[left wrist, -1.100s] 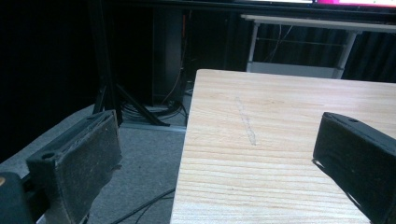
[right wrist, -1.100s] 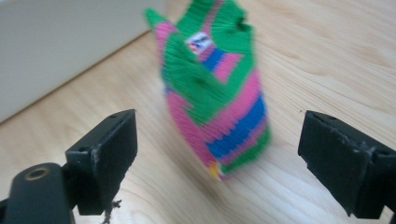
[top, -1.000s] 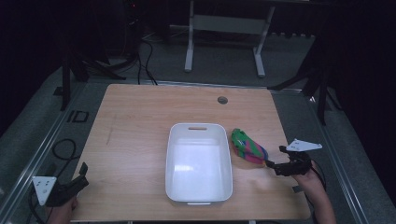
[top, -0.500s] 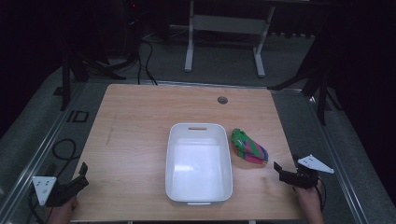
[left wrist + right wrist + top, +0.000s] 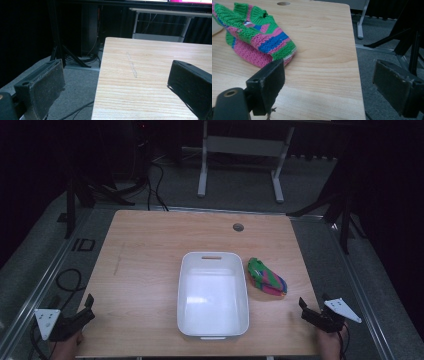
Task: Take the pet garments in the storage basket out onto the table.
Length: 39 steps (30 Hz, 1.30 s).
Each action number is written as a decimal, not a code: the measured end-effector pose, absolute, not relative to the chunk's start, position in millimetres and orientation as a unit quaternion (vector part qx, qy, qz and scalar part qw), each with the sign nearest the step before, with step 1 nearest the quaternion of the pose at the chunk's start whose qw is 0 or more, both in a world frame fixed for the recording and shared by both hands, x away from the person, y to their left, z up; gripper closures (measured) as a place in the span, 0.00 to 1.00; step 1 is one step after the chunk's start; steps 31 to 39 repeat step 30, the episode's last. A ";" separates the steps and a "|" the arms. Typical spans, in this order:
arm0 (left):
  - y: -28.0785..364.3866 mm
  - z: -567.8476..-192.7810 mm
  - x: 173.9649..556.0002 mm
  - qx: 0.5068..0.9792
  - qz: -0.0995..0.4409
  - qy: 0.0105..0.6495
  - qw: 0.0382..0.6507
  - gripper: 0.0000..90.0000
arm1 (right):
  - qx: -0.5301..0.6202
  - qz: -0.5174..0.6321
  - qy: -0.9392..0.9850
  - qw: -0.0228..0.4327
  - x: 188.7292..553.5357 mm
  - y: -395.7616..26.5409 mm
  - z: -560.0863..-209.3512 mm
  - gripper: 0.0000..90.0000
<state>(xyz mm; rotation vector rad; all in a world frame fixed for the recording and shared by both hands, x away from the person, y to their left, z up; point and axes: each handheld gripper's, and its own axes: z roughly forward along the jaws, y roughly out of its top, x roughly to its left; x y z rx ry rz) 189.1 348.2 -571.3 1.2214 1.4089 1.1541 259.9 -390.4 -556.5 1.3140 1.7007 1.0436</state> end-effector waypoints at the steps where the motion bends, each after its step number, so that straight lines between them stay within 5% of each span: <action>1: 348.2 -571.3 189.1 0.496 0.468 0.571 0.457 0.02 | 0.513 0.406 0.660 0.369 259.2 -390.3 -556.5 0.12; 39: 348.0 -571.5 189.0 0.496 0.469 0.572 0.456 0.02 | 0.587 0.415 0.578 0.386 255.3 -407.1 -556.2 0.14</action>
